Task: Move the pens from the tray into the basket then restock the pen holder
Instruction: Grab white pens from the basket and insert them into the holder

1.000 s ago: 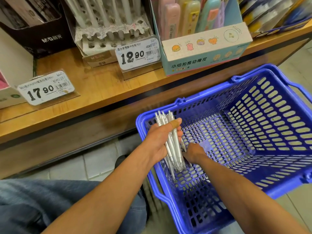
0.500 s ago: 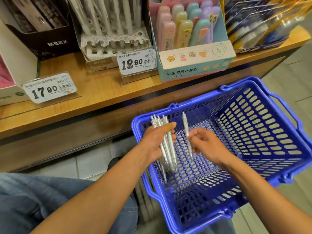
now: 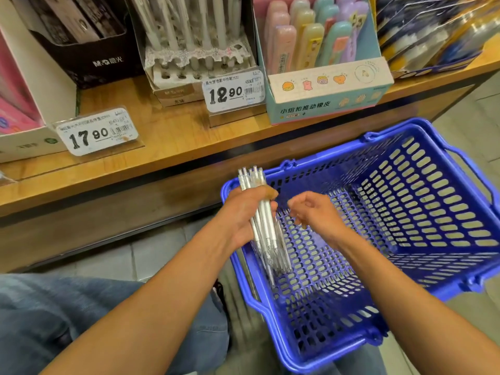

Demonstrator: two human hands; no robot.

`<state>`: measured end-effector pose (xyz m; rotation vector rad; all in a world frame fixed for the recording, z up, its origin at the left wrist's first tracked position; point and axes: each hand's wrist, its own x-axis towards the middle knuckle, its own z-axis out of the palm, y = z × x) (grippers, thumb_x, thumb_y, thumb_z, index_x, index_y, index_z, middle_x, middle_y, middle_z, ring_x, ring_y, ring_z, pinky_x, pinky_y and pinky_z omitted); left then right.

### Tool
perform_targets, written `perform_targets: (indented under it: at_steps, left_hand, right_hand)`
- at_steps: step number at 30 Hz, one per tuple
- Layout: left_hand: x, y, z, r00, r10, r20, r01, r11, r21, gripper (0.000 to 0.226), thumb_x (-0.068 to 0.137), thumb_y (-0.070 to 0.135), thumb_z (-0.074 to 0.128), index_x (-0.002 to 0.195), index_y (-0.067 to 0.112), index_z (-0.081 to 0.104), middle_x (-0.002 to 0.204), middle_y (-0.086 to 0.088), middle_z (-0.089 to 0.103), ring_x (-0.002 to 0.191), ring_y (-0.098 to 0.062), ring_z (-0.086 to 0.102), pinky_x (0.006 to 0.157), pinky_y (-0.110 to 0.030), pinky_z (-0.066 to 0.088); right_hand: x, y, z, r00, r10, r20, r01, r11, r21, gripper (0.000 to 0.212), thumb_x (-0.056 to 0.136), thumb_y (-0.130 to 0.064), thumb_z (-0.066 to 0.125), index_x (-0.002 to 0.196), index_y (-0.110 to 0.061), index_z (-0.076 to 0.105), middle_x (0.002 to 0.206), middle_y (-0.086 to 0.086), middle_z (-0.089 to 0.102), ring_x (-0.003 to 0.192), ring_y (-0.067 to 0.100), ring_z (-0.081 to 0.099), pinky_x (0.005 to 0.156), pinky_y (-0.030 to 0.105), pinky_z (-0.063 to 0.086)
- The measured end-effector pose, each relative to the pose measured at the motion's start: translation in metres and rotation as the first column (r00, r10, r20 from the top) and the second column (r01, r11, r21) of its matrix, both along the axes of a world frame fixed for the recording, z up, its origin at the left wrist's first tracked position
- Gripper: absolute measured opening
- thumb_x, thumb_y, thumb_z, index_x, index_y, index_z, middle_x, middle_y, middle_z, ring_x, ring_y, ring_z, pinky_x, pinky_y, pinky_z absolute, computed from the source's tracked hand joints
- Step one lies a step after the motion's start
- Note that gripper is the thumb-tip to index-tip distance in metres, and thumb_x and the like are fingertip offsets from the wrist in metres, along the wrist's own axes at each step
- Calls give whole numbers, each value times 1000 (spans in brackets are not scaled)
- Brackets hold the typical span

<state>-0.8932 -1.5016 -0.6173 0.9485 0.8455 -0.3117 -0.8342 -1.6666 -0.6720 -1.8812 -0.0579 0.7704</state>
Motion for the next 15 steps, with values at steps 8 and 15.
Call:
perform_targets:
  at_steps: [8,15]
  left_hand:
    - [1,16,3,998,-51,21,52,998,-33,9,88,4,63,79,4,65,61,-8,61,50,-13,59,51,-23,54]
    - [1,15,3,999,-50,14,50,998,-35,7,88,3,64,82,4,66,62,-7,63,54,-12,61,54,-24,54]
  right_hand:
    - [-20,7,-129,911,350,-220,-405,648,-645,12,95,-16,54,90,-5,52,82,11,51,71,26,49,63,31,40]
    - [-17,12,-138,907,371,-198,-391,568,-725,9,97,-15,51,94,-9,45,72,3,41,64,23,44,64,33,41]
